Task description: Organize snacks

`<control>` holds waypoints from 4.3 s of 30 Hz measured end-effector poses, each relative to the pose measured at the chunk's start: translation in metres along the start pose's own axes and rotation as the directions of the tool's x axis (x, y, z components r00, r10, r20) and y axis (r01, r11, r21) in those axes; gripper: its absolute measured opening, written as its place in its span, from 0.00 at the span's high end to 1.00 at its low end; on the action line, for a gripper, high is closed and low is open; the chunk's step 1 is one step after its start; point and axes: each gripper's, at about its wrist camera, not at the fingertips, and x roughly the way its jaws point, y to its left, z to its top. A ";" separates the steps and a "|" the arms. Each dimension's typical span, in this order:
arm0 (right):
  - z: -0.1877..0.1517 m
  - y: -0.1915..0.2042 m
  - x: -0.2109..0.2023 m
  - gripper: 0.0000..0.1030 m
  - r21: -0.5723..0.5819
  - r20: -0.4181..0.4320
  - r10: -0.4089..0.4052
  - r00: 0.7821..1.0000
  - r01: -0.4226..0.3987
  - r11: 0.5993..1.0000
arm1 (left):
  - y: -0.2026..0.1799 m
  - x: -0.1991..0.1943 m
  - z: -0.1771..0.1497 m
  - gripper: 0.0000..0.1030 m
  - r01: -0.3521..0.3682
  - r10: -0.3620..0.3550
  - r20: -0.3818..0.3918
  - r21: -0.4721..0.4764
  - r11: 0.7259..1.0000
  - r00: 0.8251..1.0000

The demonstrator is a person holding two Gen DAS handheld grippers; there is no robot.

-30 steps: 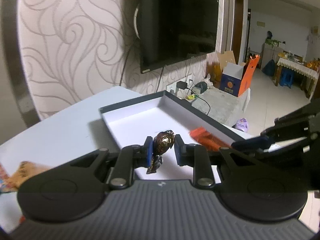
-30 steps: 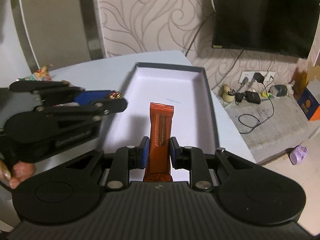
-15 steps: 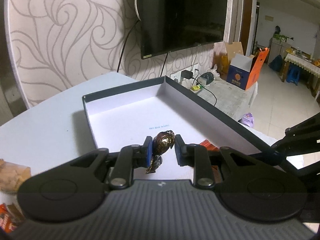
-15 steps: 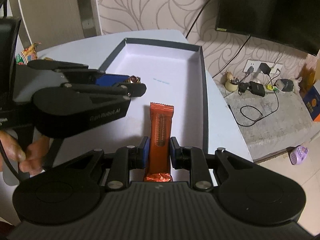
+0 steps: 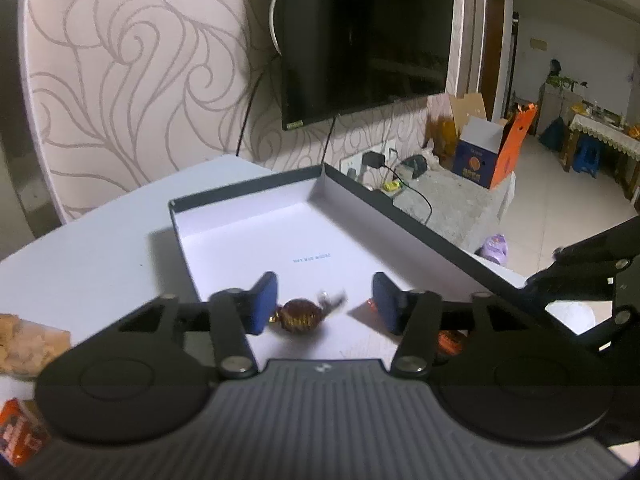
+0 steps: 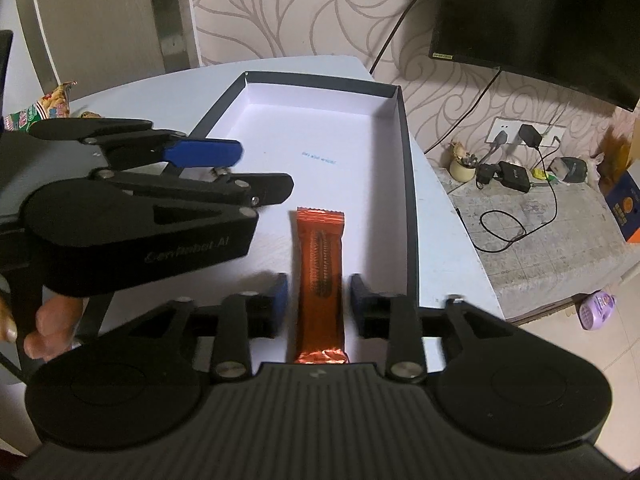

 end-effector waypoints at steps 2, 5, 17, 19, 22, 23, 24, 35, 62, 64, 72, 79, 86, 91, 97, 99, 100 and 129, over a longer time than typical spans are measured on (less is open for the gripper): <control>0.000 0.001 -0.005 0.35 0.005 0.016 -0.006 1.000 0.006 1.000 | 0.000 -0.005 0.000 0.45 -0.006 0.006 0.011 0.000 1.000 1.000; 0.001 0.003 -0.018 0.33 0.015 0.048 -0.016 0.999 0.015 1.000 | -0.001 -0.021 -0.002 0.45 -0.036 0.036 0.045 -0.007 0.999 0.998; 0.006 0.045 -0.043 0.23 -0.009 0.116 -0.018 0.993 0.019 1.000 | 0.047 -0.110 -0.037 0.45 -0.188 0.200 0.077 -0.140 0.972 0.977; 0.007 0.056 -0.045 0.23 -0.023 0.124 -0.015 0.992 0.018 1.000 | 0.058 -0.127 -0.047 0.45 -0.218 0.230 0.073 -0.144 0.965 0.970; 0.007 0.072 -0.049 0.21 -0.033 0.136 -0.010 0.991 0.014 0.999 | 0.070 -0.150 -0.064 0.45 -0.270 0.279 0.061 -0.123 0.955 0.958; 0.007 0.077 -0.051 0.21 -0.031 0.143 -0.008 0.990 0.012 0.999 | 0.073 -0.156 -0.070 0.45 -0.290 0.297 0.056 -0.111 0.951 0.953; 0.008 0.081 -0.052 0.20 -0.029 0.151 -0.006 0.989 0.011 1.000 | 0.076 -0.161 -0.076 0.45 -0.314 0.320 0.051 -0.098 0.944 0.946; 0.009 0.124 -0.071 0.10 -0.043 0.203 0.048 0.978 -0.040 0.998 | 0.129 -0.160 -0.110 0.40 -0.405 0.400 -0.061 -0.103 0.909 0.914; 0.015 0.191 0.006 0.41 -0.096 0.001 0.142 0.990 -0.141 0.985 | 0.150 -0.162 -0.120 0.31 -0.352 0.330 -0.145 -0.167 0.921 0.933; 0.017 0.195 0.013 0.50 -0.102 -0.013 0.142 0.990 -0.143 0.984 | 0.150 -0.161 -0.119 0.31 -0.353 0.332 -0.145 -0.164 0.921 0.932; 0.013 0.203 0.019 0.78 -0.162 -0.024 0.103 0.994 -0.105 0.981 | 0.151 -0.160 -0.120 0.30 -0.347 0.326 -0.143 -0.162 0.924 0.935; 0.010 0.201 0.012 0.78 -0.145 -0.022 0.107 0.994 -0.109 0.983 | 0.152 -0.159 -0.120 0.31 -0.338 0.315 -0.148 -0.167 0.926 0.937; 0.003 0.196 0.001 0.78 -0.107 -0.013 0.109 0.994 -0.110 0.988 | 0.144 -0.160 -0.119 0.58 -0.315 0.296 -0.142 -0.135 0.939 0.944; 0.000 0.195 -0.004 0.78 -0.093 -0.009 0.111 0.994 -0.112 0.989 | 0.145 -0.161 -0.120 0.61 -0.299 0.279 -0.145 -0.141 0.944 0.949; -0.002 0.196 -0.010 0.78 -0.077 -0.001 0.119 0.993 -0.119 0.990 | 0.148 -0.166 -0.121 0.68 -0.282 0.260 -0.142 -0.167 0.945 0.955; -0.002 0.197 -0.013 0.78 -0.074 0.006 0.122 0.993 -0.121 0.990 | 0.149 -0.167 -0.120 0.70 -0.280 0.258 -0.141 -0.170 0.945 0.956; -0.002 0.198 -0.014 0.78 -0.073 0.008 0.123 0.992 -0.122 0.990 | 0.149 -0.168 -0.120 0.71 -0.278 0.256 -0.140 -0.174 0.945 0.957; -0.006 0.196 -0.047 0.78 -0.061 0.052 0.148 0.988 -0.145 0.988 | 0.154 -0.181 -0.110 0.76 -0.263 0.244 -0.109 -0.225 0.938 0.964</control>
